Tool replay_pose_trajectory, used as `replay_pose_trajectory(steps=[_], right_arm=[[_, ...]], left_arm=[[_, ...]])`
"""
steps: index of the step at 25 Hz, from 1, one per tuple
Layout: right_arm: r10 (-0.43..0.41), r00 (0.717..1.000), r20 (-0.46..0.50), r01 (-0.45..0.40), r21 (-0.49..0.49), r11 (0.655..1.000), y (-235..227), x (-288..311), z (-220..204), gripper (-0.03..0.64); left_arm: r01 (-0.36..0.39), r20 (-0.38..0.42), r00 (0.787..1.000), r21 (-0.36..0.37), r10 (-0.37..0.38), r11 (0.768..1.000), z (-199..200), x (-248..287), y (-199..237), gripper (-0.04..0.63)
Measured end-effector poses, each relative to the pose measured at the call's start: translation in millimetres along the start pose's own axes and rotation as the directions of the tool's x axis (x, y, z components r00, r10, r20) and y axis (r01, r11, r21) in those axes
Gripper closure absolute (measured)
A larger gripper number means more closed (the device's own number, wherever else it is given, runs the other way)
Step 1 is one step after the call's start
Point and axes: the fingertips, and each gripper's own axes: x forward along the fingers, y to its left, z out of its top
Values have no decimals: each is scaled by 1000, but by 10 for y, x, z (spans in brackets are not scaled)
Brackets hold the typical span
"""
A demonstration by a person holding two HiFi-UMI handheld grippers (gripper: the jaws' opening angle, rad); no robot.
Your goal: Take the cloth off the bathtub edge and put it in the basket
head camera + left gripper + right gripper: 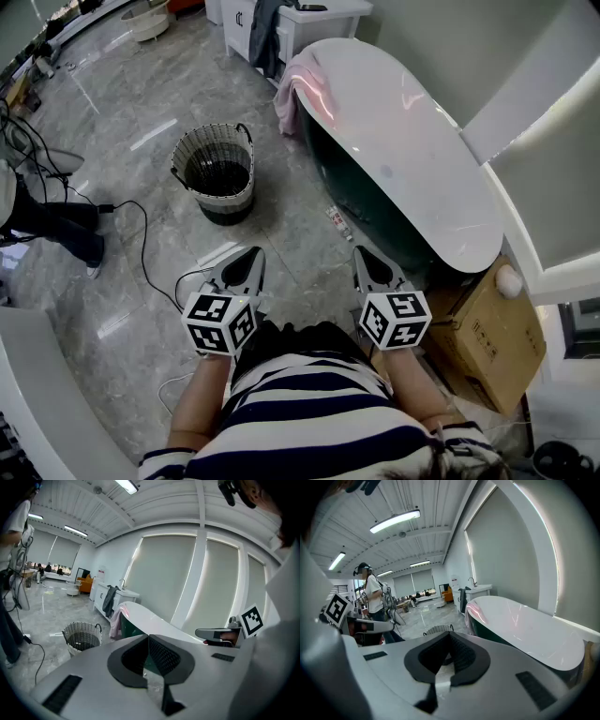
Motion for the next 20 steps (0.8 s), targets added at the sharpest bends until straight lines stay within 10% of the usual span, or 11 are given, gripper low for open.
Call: replay_pose_trajectory(steps=[20], right_arm=[[17, 1000, -14, -17, 32, 999, -519, 826, 304, 591]], left_arm=[[40, 13, 999, 31, -40, 999, 408, 874, 136, 574]])
